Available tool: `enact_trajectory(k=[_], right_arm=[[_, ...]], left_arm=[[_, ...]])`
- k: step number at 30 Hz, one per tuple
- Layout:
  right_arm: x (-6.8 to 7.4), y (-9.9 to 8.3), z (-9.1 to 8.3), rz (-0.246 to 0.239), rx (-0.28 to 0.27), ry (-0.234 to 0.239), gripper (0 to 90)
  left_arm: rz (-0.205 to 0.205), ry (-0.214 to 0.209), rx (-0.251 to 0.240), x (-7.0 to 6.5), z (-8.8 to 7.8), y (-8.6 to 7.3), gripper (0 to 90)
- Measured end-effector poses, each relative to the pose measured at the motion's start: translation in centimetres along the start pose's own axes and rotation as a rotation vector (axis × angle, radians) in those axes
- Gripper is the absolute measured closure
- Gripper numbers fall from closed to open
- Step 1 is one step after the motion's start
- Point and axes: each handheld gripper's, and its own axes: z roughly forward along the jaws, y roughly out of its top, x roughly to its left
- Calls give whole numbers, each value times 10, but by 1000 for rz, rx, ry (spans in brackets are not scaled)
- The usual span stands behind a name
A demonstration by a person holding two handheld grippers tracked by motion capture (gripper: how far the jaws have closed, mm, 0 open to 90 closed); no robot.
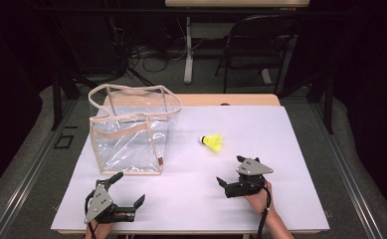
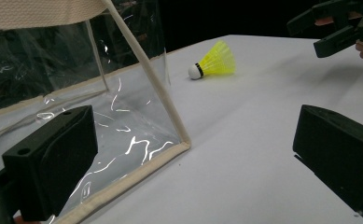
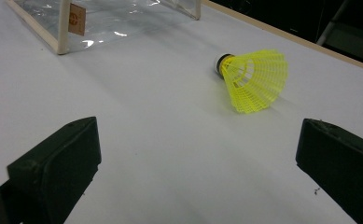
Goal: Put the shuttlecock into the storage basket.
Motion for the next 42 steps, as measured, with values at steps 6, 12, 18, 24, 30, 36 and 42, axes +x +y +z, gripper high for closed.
enact_trajectory(k=[6, 12, 18, 24, 30, 36, 42], right_arm=[[-4, 5, 11, 4, 17, 8, 0], [-8, 11, 20, 0, 16, 13, 0], [-10, 15, 27, 3, 18, 21, 0], [-13, 19, 38, 7, 23, 33, 0], [-16, 22, 44, 16, 29, 36, 0], [-23, 26, 53, 33, 33, 42, 20], [-29, 28, 61, 41, 42, 46, 67]], left_arm=[[3, -2, 3, 0, 1, 0, 1], [1, -2, 2, 0, 1, 0, 1], [-2, -6, 4, 0, 1, 0, 1], [-3, -3, 3, 1, 1, 0, 1], [-3, -4, 4, 1, 1, 0, 1], [-8, -5, 2, 1, 0, 0, 1], [-8, -4, 2, 1, 0, -1, 1]])
